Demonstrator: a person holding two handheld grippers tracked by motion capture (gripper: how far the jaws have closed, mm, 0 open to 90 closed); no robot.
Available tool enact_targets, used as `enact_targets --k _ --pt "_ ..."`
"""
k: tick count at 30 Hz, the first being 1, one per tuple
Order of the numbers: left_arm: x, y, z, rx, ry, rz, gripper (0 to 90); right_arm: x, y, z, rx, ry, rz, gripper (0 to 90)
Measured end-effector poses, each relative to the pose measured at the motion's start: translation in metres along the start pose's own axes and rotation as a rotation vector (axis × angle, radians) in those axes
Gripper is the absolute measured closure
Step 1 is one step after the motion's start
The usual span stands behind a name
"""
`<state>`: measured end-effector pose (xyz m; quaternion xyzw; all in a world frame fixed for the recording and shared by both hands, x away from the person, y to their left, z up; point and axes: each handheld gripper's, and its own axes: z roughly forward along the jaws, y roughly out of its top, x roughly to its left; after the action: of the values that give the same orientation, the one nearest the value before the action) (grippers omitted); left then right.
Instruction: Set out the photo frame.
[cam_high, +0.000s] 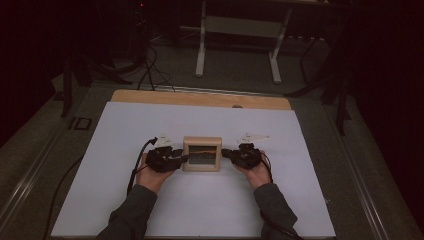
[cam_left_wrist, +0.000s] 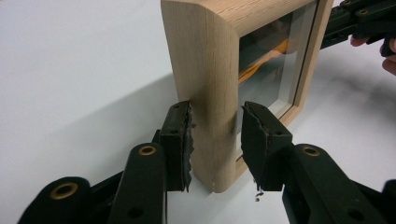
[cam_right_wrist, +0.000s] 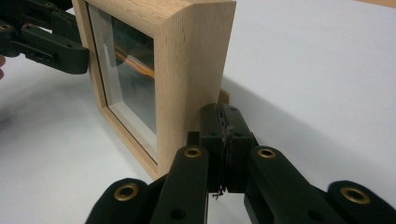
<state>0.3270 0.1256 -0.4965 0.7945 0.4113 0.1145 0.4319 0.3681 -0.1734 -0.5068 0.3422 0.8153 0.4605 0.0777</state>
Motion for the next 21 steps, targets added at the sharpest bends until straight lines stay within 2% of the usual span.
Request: enact_targets --k 12,21 --pt "0.002 -0.001 -0.012 -0.022 0.008 0.002 62.0 0.002 0.004 -0.008 -0.002 -0.012 -0.024 87.7" --pt "0.007 -0.004 -0.025 -0.038 0.020 0.001 61.5 0.003 0.004 -0.020 -0.003 -0.023 -0.035 85.9"
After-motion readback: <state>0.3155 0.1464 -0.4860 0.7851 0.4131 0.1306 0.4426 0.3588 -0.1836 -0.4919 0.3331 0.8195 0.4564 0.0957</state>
